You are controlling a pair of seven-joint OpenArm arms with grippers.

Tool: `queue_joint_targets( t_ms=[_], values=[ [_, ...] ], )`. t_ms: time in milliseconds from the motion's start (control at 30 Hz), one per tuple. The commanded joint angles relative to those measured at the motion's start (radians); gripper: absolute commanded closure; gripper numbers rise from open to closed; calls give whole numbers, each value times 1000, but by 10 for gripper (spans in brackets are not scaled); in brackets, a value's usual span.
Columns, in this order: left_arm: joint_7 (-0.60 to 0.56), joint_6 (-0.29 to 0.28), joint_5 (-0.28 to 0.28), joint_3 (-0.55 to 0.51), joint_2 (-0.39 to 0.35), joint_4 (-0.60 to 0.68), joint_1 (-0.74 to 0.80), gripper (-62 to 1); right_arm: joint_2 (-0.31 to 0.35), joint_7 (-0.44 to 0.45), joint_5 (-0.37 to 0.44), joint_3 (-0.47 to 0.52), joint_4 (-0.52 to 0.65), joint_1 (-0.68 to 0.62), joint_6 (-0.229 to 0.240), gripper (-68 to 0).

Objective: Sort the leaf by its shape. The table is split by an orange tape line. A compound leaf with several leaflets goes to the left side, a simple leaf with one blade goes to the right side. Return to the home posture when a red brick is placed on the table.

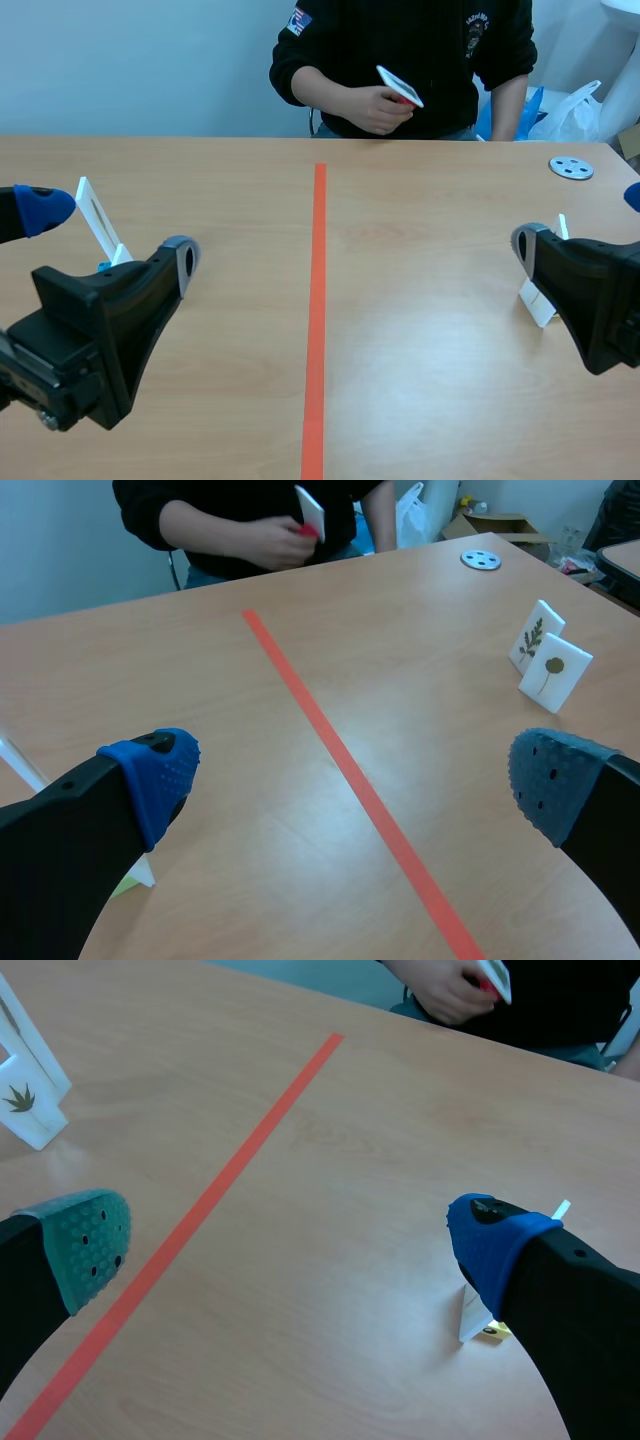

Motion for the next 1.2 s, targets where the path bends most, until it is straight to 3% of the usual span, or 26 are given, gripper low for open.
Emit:
queue_joint_targets(
  t_ms=[0,833,1033,1167],
  values=[
    [-11,-2,-4,-2,2,7,-3,-623,0,16,5,1,-1,14,0,-679],
    [-11,-2,-3,-2,2,-11,-3,-623,0,28,-1,1,-1,18,0,-679],
    [-11,-3,-3,-2,2,-18,-3,-623,0,12,-52,-6,-16,71,1,-679],
    [-11,-3,-3,-2,2,-18,-3,-623,0,8,-85,-61,-85,150,5,-679]
  ],
)
